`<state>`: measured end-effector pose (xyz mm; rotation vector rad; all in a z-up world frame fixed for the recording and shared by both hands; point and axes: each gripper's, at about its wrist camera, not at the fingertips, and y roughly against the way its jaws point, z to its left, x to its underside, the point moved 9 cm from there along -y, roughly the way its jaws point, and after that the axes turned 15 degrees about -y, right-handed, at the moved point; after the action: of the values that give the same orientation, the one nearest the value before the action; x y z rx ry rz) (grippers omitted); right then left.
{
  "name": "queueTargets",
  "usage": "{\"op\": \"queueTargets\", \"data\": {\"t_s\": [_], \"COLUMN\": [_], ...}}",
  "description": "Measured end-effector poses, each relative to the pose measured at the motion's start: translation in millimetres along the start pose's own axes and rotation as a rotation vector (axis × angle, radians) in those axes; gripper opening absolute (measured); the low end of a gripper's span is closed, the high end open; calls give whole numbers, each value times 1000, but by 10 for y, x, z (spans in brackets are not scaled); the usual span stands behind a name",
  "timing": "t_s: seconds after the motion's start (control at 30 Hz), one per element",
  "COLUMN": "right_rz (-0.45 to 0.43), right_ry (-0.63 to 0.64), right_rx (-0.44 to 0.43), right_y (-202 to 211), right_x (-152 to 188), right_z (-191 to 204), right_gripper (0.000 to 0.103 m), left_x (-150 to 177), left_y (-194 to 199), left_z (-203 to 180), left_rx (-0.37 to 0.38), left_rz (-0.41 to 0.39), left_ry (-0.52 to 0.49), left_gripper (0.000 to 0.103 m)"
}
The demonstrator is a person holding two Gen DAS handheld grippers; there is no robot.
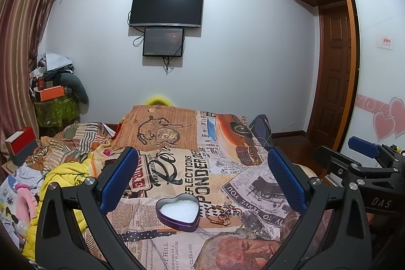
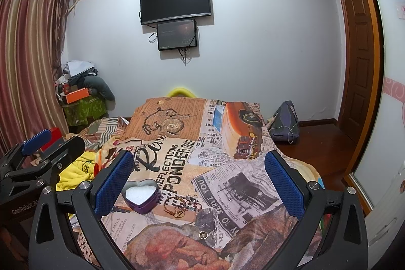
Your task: Organize jewelry
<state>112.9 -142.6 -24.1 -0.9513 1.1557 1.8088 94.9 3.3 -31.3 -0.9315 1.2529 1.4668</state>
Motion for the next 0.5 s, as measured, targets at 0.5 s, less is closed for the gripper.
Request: {"op": "queueTargets", "data": {"t_s": [0.5], "right_rz": [0], "right_ry": [-1], "right_rx": [0], "right_y": [1], "right_x": [-10], "right_z": [0], "right_gripper": [103], "left_x": [-11], "left_y": [-6], "left_z": [-4], "left_rx": [0], "left_rz": [2], "left_ry": [0], "left_gripper": [103]}}
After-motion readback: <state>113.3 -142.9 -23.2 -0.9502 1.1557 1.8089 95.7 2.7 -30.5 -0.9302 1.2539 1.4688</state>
